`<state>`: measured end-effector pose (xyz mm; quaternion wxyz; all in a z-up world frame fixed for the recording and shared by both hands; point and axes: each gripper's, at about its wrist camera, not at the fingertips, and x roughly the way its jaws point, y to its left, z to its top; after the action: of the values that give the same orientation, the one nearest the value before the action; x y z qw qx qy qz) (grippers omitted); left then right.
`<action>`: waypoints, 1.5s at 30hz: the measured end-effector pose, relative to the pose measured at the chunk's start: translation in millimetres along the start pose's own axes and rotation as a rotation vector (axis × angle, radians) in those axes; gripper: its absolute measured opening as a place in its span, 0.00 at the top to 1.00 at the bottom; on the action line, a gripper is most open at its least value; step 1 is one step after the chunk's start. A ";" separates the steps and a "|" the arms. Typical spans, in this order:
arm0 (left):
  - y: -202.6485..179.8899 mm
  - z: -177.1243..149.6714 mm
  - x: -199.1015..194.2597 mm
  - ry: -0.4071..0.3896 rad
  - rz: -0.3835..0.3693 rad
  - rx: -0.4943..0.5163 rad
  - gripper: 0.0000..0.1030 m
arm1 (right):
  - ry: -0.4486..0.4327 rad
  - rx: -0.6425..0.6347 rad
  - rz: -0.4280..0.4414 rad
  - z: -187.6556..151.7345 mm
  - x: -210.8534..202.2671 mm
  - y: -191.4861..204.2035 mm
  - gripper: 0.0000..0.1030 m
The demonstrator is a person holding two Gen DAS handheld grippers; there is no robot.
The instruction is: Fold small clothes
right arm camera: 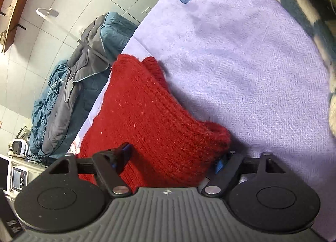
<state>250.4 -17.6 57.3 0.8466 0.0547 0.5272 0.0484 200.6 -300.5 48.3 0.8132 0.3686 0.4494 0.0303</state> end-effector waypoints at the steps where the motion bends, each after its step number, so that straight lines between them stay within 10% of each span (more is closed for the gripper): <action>1: 0.2 -2.1 1.0 -0.011 -0.001 -0.006 0.23 | 0.007 0.008 0.015 -0.7 1.1 -1.1 0.19; 9: 3.4 -5.7 9.4 -0.007 0.007 0.004 0.06 | 0.017 -0.005 0.053 2.1 -1.1 9.7 0.52; 25: 88.4 -30.3 -67.2 -0.125 0.002 -0.256 0.06 | 0.009 -0.355 0.268 2.0 -4.9 152.5 0.59; 33: 169.3 -85.1 -137.4 -0.194 0.124 -0.428 0.06 | 0.168 -0.621 0.431 -68.5 51.8 250.6 0.61; 45: 223.3 -111.8 -173.9 -0.233 0.179 -0.579 0.04 | 0.408 -1.011 0.379 -172.7 95.0 281.0 0.62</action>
<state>68.2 183.7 194.6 0.8739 -0.1373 0.3843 0.2640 206.2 38.6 101.0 0.7657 -0.0052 0.4529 0.4567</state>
